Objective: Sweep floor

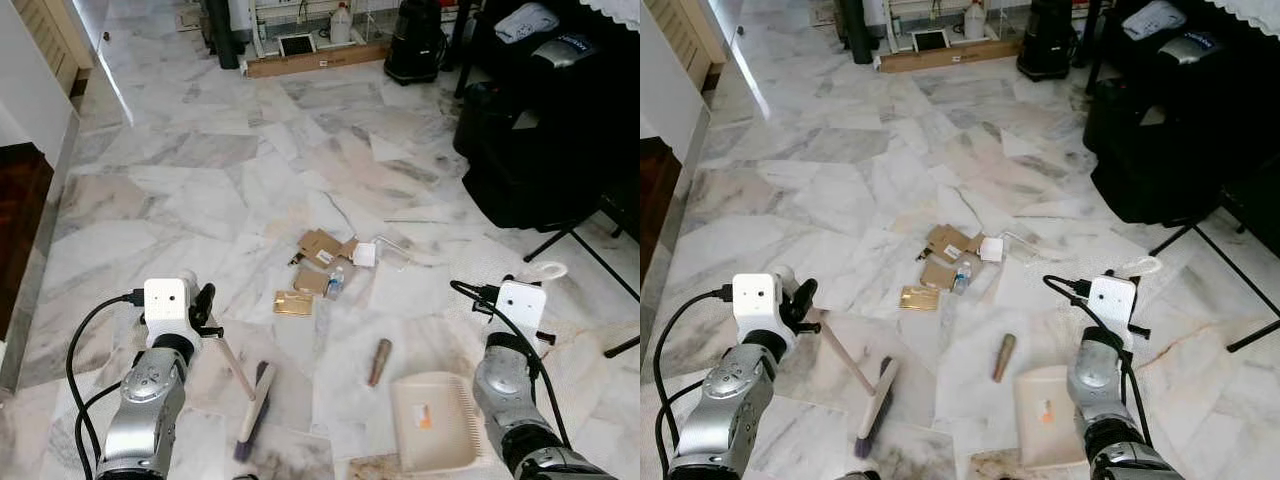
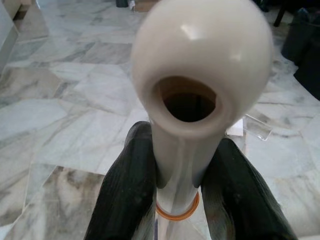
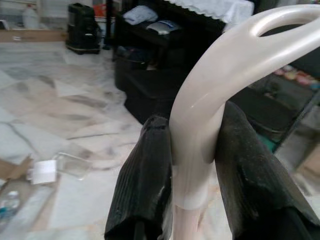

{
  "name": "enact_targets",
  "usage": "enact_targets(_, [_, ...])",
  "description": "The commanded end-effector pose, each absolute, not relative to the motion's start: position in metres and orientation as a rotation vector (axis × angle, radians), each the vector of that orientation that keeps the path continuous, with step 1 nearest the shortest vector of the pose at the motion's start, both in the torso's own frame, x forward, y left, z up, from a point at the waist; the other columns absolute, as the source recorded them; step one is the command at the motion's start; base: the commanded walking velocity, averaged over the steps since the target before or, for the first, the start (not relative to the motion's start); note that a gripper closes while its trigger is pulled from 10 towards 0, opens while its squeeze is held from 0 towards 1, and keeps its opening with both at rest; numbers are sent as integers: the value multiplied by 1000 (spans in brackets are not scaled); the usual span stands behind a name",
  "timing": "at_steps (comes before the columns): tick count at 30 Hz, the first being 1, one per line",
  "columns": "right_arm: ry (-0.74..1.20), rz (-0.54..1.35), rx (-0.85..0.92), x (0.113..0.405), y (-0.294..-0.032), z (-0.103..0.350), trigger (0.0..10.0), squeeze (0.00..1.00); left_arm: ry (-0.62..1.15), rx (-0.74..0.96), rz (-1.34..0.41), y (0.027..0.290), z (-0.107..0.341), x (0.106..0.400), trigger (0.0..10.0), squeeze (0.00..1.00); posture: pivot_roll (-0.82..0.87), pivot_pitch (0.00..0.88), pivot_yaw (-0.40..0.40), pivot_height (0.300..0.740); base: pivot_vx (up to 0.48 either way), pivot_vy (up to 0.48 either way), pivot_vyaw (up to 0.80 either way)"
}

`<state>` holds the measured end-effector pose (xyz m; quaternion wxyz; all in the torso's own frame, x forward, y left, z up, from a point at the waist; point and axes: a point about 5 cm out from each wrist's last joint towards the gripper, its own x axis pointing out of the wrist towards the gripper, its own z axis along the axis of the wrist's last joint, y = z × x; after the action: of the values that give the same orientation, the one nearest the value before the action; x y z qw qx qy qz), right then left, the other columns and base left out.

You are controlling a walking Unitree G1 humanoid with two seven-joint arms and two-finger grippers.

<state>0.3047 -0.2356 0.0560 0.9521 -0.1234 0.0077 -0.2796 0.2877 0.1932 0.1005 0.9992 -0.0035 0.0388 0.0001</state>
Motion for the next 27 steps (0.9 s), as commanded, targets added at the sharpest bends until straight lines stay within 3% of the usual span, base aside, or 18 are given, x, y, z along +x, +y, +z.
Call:
enact_targets(1, [29, -588, -275, 301, -240, 53, 10000, 0, 74, -2, -9, 192, 103, 289, 10000, 0, 169, 128, 33, 740, 0, 0, 0])
enact_targets(9, [17, -670, -320, 297, -245, 54, 10000, 0, 70, 0, -25, 190, 104, 293, 10000, 0, 174, 110, 40, 740, 0, 0, 0])
enact_targets(27, [25, -641, -259, 300, -238, 53, 10000, 0, 62, -2, -36, 188, 106, 297, 10000, 0, 182, 98, 44, 740, 0, 0, 0])
